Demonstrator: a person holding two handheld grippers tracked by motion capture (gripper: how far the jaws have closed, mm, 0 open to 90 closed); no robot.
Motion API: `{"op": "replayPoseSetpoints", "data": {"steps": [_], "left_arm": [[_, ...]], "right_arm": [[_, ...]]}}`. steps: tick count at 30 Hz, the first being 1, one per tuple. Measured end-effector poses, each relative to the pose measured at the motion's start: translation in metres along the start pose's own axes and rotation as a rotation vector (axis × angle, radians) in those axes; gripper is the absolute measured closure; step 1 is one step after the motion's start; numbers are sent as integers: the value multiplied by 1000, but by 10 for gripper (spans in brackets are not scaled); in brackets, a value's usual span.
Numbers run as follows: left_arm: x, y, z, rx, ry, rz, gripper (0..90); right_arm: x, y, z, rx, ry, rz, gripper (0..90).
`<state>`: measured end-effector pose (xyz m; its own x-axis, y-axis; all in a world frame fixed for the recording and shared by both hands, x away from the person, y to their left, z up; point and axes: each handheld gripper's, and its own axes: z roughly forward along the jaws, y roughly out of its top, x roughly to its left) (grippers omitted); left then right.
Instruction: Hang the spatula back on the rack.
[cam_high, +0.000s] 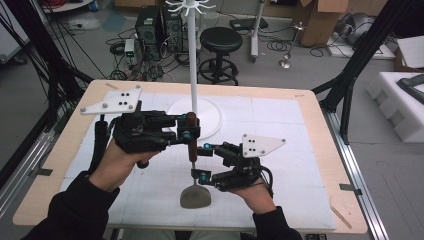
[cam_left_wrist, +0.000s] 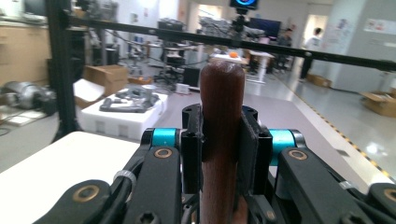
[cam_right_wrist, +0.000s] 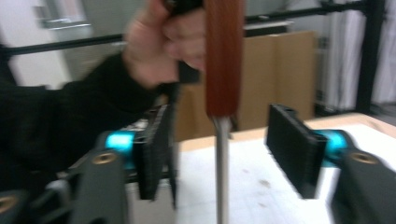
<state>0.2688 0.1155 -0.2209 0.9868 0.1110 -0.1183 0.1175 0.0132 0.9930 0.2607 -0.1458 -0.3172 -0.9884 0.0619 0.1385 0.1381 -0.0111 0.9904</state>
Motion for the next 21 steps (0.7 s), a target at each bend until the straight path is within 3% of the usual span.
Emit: {"op": "replayPoseSetpoints", "data": {"steps": [7,12,15,17,18,20,21], "left_arm": [[-1,0,-1,1,-33,16,729],[-2,-1,-1,10,-40,20,729],[-1,0,-3,-8,-34,16,729],[-1,-1,-4,-29,-4,12,722],[-1,-2,-7,-39,37,10,685],[1,-5,-14,-32,88,-1,503],[2,-8,-19,-36,107,2,481]], "right_arm": [[-5,14,3,-9,74,-8,608],[-10,17,7,-2,101,-12,720],[-10,18,8,-8,97,-22,730],[-10,19,9,-17,88,-20,733],[-10,20,9,-15,79,-14,734],[-11,21,9,-17,55,-23,735],[-11,22,9,-17,38,-25,735]]}}
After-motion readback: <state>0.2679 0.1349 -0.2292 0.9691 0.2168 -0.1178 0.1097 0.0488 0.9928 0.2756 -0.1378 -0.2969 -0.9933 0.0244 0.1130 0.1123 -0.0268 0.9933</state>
